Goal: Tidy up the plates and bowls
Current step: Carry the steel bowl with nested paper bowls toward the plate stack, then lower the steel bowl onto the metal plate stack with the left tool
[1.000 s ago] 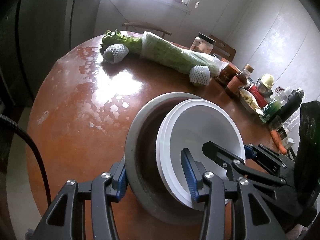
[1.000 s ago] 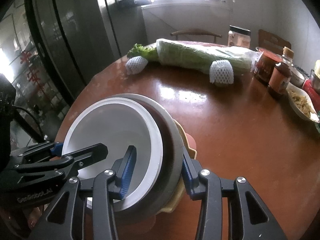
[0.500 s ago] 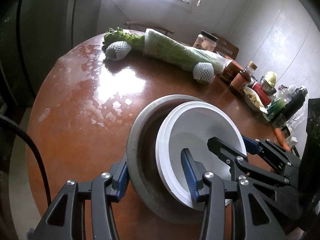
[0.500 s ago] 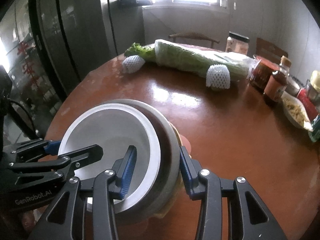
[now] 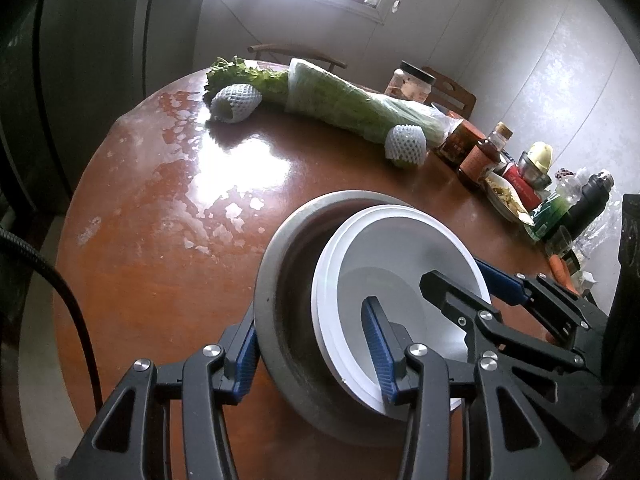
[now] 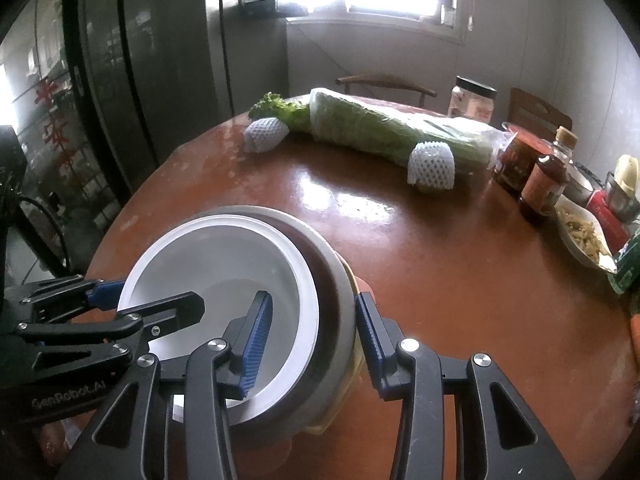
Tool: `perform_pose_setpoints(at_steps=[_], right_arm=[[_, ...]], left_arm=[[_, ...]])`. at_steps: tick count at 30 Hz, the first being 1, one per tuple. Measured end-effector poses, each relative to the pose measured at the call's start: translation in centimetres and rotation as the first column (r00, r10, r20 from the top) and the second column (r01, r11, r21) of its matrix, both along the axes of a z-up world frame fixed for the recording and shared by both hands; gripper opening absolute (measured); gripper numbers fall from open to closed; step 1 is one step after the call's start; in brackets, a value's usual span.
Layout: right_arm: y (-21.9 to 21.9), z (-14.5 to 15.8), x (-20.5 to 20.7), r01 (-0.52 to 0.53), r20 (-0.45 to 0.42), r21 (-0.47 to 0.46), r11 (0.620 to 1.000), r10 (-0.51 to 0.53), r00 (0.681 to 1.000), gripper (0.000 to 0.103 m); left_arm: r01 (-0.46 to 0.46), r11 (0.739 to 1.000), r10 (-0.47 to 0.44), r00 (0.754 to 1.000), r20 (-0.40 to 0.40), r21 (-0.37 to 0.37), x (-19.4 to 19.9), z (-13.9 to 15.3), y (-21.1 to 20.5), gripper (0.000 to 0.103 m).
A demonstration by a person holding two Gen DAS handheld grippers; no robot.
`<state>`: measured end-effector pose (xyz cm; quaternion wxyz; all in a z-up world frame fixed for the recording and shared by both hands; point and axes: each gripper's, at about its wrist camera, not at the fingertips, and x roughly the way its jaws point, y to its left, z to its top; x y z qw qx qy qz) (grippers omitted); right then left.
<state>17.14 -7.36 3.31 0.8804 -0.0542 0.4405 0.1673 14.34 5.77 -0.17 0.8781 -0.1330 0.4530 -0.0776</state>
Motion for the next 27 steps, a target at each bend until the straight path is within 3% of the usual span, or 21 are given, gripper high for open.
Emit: perform_pose_setpoints(at_steps=[27], right_arm=[[-0.4,0.3,-0.5,-0.002,-0.003,0.007,1.0,0.002,1.0,0.05]], left_arm=[[-0.021,0.999,0.02,0.999,0.024,0.045,-0.6,1.2,0.0,0.05]])
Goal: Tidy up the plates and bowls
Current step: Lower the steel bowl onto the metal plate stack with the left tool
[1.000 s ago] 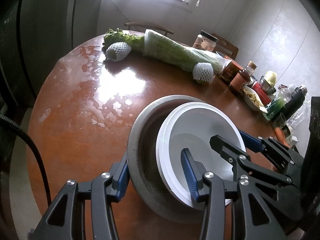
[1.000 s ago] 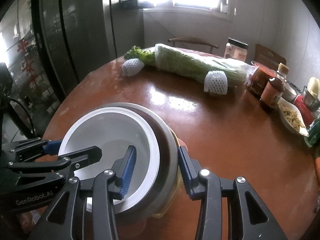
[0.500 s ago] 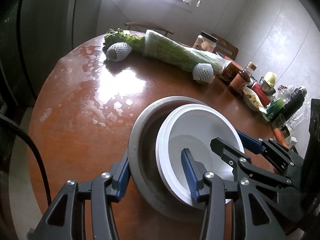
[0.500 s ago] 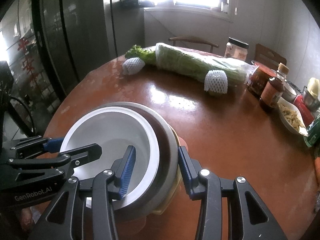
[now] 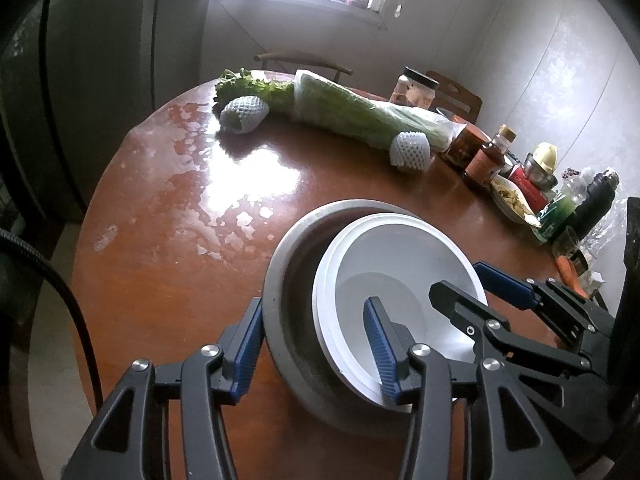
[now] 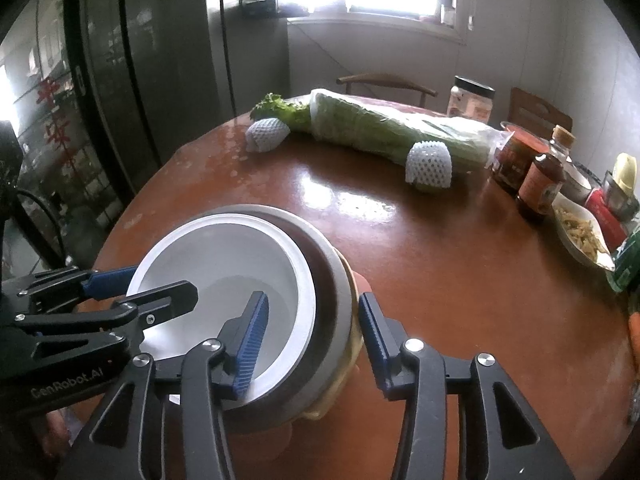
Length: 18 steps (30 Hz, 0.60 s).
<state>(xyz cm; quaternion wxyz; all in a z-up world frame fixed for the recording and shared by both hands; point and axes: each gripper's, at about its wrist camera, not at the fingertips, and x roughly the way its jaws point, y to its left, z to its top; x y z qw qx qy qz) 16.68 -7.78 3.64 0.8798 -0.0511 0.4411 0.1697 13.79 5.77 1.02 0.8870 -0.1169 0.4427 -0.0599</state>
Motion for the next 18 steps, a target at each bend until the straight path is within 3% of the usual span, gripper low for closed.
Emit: perform_pose_setpoints(at_steps=[18], right_arm=[[-0.9,1.0,-1.0,0.016,0.019,0.013,1.0,-0.017,1.0,0.056]], left_arm=[[-0.016,1.0,0.015,0.998,0.067,0.007,-1.6,2.3,-0.2,0.053]])
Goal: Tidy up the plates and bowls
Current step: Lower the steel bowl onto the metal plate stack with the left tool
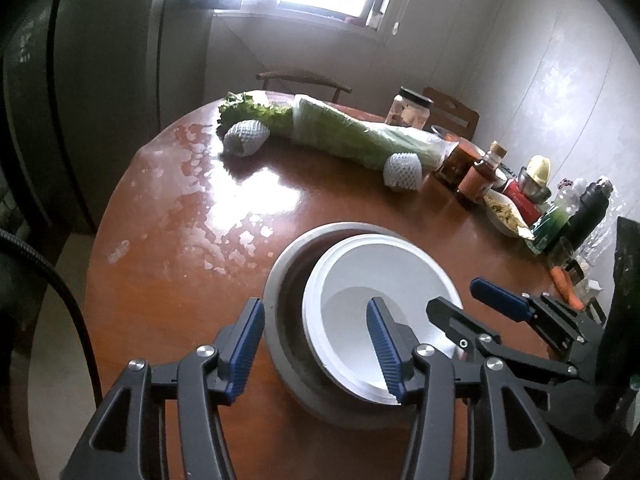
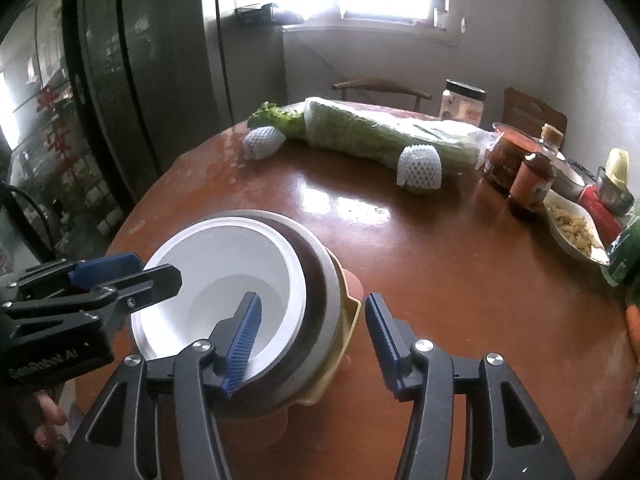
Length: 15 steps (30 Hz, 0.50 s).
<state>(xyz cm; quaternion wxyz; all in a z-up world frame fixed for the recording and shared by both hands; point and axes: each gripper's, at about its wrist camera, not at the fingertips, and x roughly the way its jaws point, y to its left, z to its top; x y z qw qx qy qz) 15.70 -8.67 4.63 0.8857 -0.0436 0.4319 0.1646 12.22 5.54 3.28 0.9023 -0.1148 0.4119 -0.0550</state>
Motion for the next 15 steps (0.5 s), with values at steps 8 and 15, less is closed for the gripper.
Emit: perform_pose_setpoints(at_steps=[8,15], right_arm=[[-0.6,0.8,-0.9,0.008,0.025,0.001,1.0,-0.009,1.0,0.06],[-1.2,1.7,-1.8,0.011,0.049,0.003,1.0,-0.011,0.999,0.061]], left_arm=[[0.001,1.0,-0.001,1.0,0.029,0.011,-1.1,1.1,-0.6,0.054],[-0.003,1.0,0.002,0.999,0.044,0.021,-1.8,1.6,-1.2,0.054]])
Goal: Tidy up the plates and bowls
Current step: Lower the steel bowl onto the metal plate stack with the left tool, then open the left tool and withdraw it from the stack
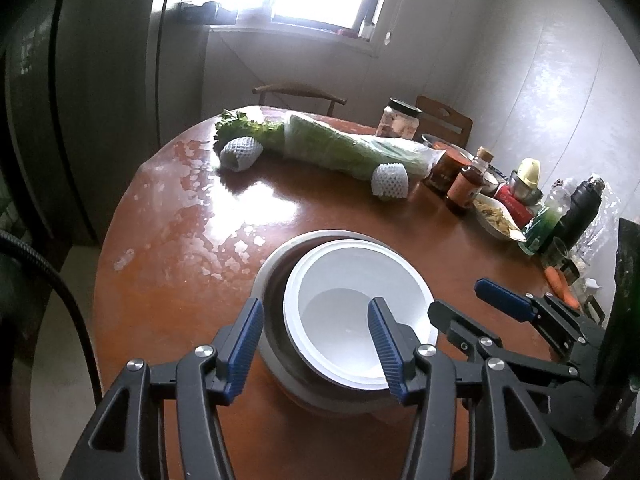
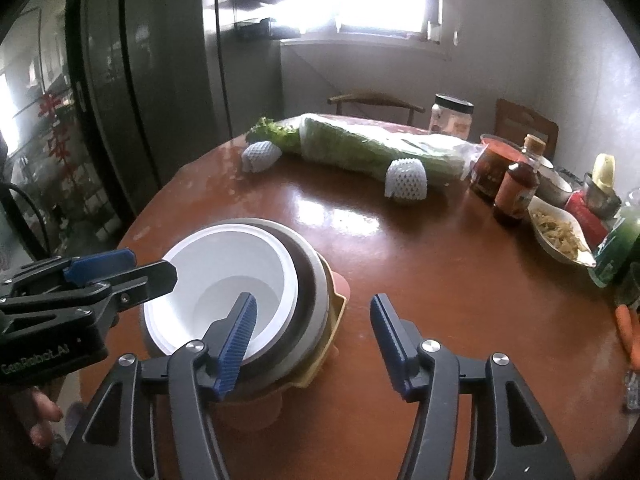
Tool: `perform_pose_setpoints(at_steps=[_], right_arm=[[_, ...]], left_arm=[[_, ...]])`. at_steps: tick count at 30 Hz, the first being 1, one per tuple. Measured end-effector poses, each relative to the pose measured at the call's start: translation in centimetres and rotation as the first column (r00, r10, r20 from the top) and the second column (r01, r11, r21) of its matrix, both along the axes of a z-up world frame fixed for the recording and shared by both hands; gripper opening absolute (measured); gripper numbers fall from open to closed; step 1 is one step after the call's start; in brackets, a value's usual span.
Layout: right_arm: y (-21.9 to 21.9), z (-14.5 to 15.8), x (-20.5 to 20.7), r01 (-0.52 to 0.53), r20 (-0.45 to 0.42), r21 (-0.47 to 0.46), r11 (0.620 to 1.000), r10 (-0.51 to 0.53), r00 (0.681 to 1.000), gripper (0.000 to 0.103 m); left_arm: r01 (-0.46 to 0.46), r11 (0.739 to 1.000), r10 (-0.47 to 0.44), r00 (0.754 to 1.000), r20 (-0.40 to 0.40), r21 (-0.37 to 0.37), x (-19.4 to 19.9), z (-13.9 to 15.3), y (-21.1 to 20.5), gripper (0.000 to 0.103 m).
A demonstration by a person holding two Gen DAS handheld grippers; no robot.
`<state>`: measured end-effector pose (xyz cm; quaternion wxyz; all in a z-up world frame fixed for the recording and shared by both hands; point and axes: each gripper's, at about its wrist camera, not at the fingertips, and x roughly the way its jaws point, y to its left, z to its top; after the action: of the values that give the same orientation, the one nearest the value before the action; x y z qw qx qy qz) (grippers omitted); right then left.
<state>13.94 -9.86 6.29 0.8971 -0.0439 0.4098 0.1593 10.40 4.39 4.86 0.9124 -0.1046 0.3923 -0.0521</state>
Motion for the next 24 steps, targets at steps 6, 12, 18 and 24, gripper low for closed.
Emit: perform_pose_setpoints(at_steps=[6,12,18,24], right_arm=[[-0.4,0.5,-0.7,0.004,0.02,0.003,1.0,-0.004,1.0,0.062],[-0.7,1.0,-1.5,0.005,0.037,0.005,1.0,-0.005,0.999,0.064],[-1.3,1.3,-2.7,0.009,0.051,-0.001,1.0,-0.009,0.999,0.067],[-2.0,1.7,-4.2,0.014,0.072,-0.005,1.0,-0.013,0.997,0.068]], left_arm=[[-0.001,1.0,0.001,1.0,0.012,0.015,-0.5,0.3,-0.4,0.054],[-0.009,1.0,0.008,1.0,0.022,0.03,-1.2,0.5,-0.8,0.054],[-0.012,0.999,0.011,0.999,0.031,0.05,-2.2,0.4,-1.3,0.055],[-0.017,0.998,0.014,0.999,0.045,0.068,-3.8,0.5,-2.0,0.056]])
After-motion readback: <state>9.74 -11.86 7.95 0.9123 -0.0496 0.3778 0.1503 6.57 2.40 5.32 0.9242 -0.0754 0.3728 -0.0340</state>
